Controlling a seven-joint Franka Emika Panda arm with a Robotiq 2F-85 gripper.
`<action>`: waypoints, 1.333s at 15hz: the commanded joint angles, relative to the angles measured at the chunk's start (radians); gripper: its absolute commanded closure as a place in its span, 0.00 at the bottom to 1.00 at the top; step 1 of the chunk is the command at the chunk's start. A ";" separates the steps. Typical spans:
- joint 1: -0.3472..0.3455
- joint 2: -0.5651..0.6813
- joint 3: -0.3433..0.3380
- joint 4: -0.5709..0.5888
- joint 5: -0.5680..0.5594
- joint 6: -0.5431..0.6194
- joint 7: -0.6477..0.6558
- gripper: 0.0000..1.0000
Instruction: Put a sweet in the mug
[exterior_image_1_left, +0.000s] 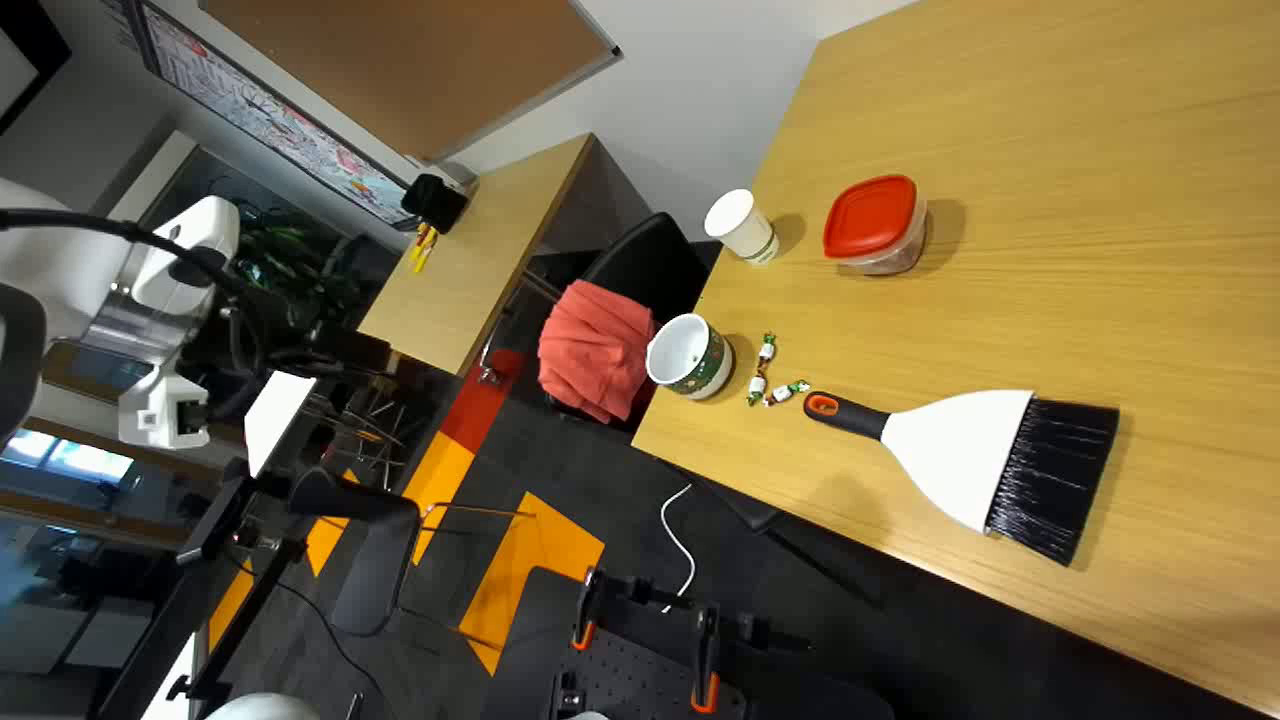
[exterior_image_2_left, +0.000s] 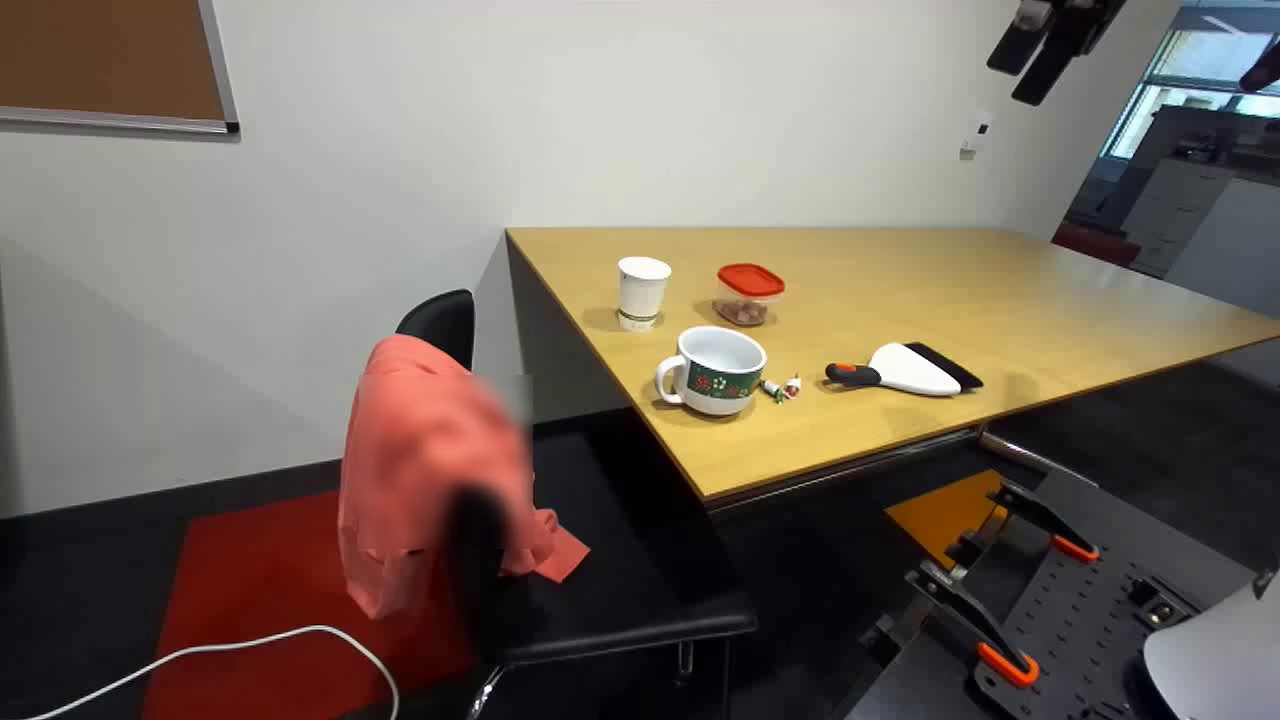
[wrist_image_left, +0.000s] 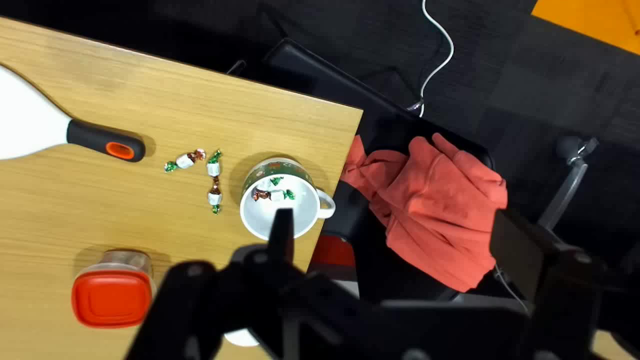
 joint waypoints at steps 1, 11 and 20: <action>-0.005 0.001 0.003 0.002 0.003 -0.002 -0.003 0.00; -0.058 0.110 0.002 -0.014 -0.028 0.158 0.022 0.00; -0.226 0.482 0.016 -0.084 -0.219 0.634 0.186 0.00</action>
